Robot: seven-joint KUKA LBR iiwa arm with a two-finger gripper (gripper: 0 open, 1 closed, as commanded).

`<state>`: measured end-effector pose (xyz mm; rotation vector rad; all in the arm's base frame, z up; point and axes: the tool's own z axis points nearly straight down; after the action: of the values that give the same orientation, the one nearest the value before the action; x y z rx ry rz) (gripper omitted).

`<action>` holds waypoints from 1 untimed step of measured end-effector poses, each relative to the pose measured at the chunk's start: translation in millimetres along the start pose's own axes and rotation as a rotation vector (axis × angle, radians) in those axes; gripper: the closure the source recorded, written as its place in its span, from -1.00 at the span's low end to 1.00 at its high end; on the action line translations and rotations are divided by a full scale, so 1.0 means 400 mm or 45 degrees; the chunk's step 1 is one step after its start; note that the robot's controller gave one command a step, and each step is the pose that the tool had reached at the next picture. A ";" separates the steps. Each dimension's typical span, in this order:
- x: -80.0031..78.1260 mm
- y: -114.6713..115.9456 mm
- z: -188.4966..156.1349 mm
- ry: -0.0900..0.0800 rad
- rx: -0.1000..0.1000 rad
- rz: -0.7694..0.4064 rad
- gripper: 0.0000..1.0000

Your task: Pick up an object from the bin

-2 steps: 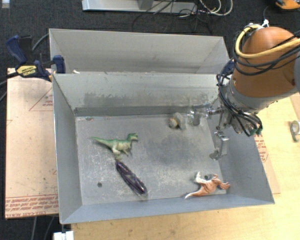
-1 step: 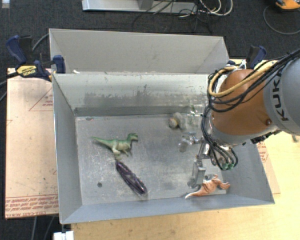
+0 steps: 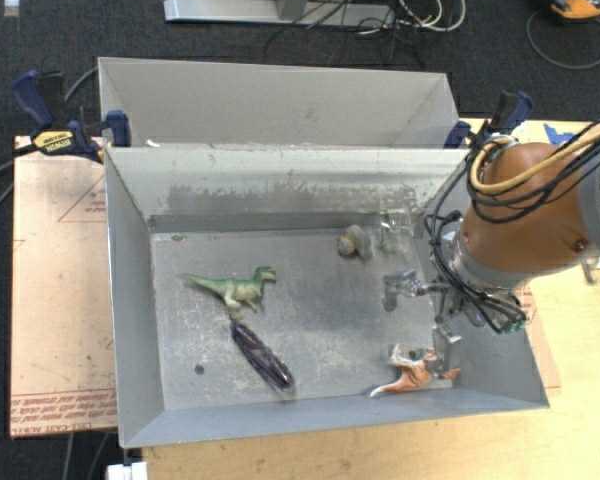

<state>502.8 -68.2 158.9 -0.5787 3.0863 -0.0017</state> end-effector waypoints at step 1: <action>-0.004 -0.018 0.108 0.017 -0.013 0.139 -1.00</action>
Offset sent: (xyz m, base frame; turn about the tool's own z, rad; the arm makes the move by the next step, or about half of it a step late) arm -0.0210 -0.0107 -0.0687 -0.1452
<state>507.0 -74.2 115.9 -0.4111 3.1277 0.0104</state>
